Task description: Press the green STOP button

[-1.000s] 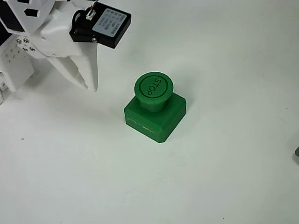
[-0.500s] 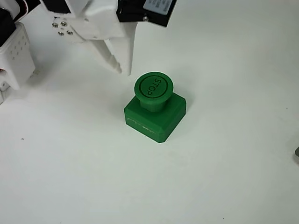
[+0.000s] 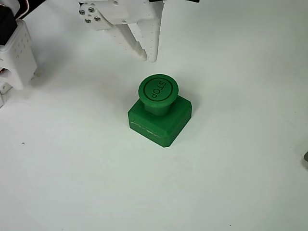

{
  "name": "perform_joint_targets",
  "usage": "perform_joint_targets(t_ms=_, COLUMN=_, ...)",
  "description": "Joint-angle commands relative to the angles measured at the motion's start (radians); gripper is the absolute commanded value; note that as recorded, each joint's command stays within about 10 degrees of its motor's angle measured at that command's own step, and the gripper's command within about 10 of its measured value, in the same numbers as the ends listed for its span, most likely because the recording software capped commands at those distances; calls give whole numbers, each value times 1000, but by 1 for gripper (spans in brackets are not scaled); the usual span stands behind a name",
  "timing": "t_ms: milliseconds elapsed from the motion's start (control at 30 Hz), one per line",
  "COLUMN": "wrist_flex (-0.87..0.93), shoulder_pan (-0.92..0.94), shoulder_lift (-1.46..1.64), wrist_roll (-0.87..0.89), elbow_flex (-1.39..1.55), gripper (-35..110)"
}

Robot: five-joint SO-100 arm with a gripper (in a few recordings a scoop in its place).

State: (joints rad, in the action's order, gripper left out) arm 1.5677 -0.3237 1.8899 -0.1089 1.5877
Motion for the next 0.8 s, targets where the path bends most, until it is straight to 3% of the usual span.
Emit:
perform_joint_targets(t_ms=0, wrist_flex=2, shoulder_pan=-25, shoulder_lift=3, wrist_roll=-8, elbow_flex=-52, gripper=0)
perform_joint_targets(t_ms=767, wrist_flex=-21, shoulder_pan=-54, shoulder_lift=-170, wrist_roll=-3, elbow_flex=-58, gripper=0)
